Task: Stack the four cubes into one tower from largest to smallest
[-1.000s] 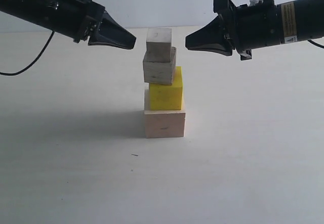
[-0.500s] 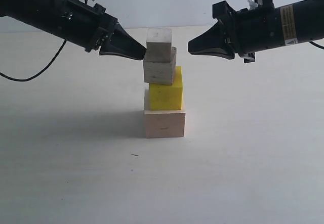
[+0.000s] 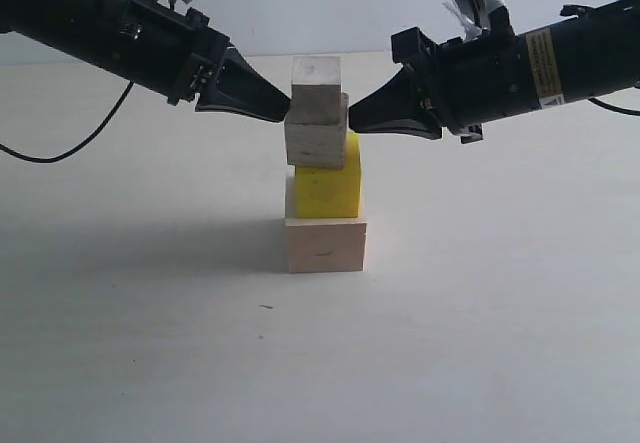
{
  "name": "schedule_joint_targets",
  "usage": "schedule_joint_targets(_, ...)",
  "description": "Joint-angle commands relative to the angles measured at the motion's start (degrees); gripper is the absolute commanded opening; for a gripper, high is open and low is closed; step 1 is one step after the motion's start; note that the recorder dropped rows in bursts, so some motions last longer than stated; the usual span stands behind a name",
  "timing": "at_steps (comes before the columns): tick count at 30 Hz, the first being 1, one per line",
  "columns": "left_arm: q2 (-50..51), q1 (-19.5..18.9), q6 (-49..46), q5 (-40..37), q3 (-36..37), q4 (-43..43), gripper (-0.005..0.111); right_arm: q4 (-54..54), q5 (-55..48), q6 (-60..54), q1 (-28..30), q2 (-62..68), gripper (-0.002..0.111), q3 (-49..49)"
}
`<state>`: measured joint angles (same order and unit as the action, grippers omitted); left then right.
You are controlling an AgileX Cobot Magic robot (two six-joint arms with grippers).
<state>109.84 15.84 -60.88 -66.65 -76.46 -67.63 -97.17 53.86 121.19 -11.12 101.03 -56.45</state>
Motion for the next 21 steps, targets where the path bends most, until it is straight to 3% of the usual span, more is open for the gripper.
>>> schedule_joint_targets(1,0.1,0.2,0.3,-1.5,0.0,-0.6,0.0,0.1,-0.7,-0.2,-0.2,-0.2,0.0,0.1)
schedule_joint_targets(21,0.1,0.2,0.3,-3.3,0.0,-0.6,0.0,0.8,-1.6,-1.2,-0.2,-0.2,0.0,0.1)
